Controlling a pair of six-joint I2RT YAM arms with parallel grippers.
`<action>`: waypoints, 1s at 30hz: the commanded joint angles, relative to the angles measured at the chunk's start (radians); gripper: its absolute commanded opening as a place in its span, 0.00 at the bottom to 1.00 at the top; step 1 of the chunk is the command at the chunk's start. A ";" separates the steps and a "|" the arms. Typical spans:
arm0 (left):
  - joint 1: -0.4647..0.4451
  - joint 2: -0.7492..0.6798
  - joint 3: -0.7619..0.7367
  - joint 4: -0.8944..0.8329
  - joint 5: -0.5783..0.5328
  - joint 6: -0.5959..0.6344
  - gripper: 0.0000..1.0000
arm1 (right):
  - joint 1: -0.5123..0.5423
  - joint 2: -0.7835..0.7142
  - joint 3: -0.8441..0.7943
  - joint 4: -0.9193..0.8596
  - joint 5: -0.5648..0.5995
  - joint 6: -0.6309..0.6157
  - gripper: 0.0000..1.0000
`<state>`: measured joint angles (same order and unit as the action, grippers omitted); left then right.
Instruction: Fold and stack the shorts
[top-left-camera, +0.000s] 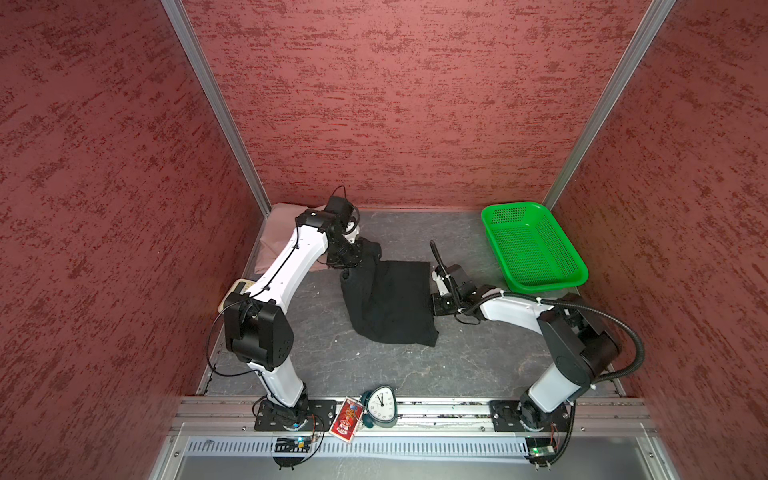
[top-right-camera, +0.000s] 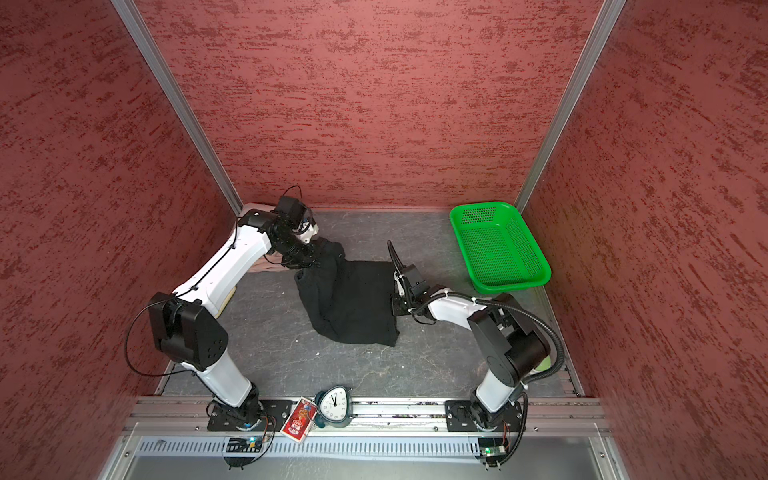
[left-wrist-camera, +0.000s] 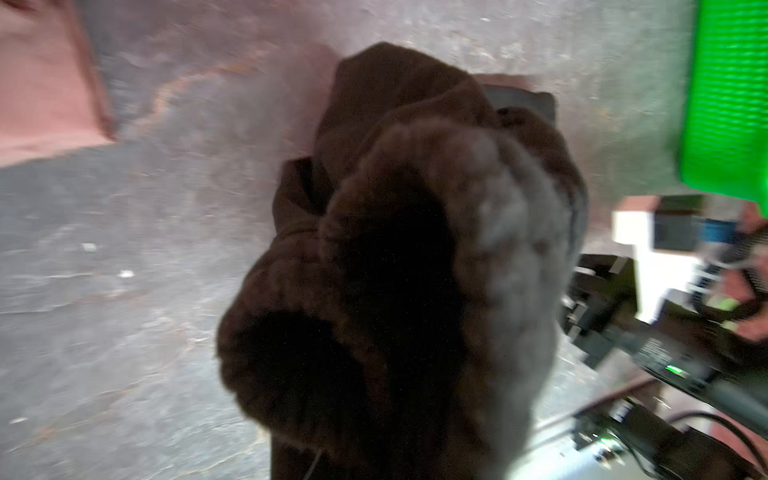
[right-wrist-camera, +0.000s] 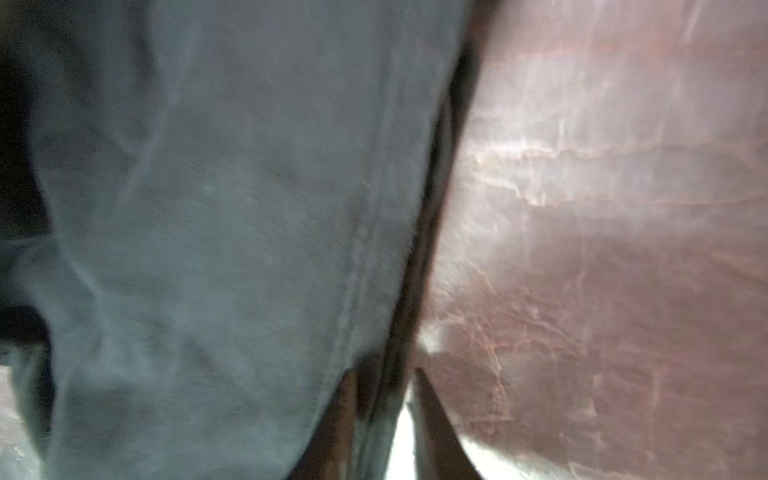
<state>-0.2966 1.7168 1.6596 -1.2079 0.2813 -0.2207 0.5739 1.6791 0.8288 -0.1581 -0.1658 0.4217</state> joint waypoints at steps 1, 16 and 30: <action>-0.021 -0.006 -0.016 0.019 0.103 -0.061 0.06 | 0.007 0.051 -0.017 0.073 -0.001 0.047 0.17; -0.136 0.044 -0.029 0.172 0.132 -0.258 0.03 | 0.016 0.110 -0.024 0.148 0.011 0.097 0.18; -0.248 0.156 -0.011 0.327 0.150 -0.357 1.00 | 0.007 -0.017 -0.018 0.053 0.100 0.146 0.50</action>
<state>-0.5404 1.8790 1.6230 -0.9504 0.4129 -0.5568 0.5854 1.7252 0.8253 0.0216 -0.1493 0.5610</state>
